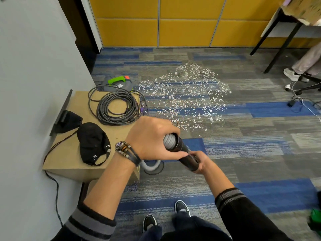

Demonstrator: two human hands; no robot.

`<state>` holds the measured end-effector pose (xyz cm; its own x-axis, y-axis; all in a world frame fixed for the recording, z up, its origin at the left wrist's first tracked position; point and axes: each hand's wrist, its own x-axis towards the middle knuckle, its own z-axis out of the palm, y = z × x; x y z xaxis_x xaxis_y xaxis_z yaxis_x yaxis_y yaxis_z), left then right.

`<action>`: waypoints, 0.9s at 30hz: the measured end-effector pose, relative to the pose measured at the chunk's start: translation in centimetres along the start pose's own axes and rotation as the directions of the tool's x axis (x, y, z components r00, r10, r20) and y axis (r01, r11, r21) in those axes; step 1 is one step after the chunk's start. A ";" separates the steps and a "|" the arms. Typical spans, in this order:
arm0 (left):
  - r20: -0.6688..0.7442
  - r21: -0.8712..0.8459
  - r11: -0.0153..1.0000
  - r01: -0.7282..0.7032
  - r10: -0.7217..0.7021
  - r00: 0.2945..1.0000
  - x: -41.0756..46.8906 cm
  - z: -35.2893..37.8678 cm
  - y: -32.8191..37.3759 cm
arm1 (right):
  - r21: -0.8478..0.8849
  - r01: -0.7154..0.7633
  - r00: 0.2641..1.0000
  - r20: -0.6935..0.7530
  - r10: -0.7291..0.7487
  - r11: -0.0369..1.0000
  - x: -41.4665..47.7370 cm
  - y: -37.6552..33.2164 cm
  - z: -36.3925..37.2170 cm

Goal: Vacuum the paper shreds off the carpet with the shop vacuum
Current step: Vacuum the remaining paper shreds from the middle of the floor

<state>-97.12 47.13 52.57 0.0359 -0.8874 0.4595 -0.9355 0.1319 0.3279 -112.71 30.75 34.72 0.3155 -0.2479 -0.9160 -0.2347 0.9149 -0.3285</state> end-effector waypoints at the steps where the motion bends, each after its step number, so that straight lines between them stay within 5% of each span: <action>1: 0.001 -0.008 1.000 0.022 -0.022 1.000 -0.3 0.1 -0.1 | -0.010 0.002 1.000 0.000 -0.002 1.000 0.9 0.4 0.1; 10: -0.050 0.025 0.986 0.167 -0.166 0.985 -2.2 -3.3 -1.0 | -0.126 -0.037 0.988 0.145 0.055 0.991 3.7 2.0 5.2; 19: -0.014 -0.142 0.974 0.174 -0.178 0.984 -0.5 -0.7 1.5 | 0.012 -0.060 0.996 0.074 0.059 0.998 2.7 1.8 -1.9; 27: -0.048 -0.041 0.981 0.190 -0.192 0.980 -2.8 -3.3 1.0 | -0.104 -0.092 0.982 0.157 0.108 0.990 2.4 3.4 3.3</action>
<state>-96.99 51.22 54.29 0.2315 -0.8742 0.4267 -0.8962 -0.0210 0.4431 -109.70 34.35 32.11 0.4285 -0.0951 -0.8985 -0.3571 0.8956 -0.2651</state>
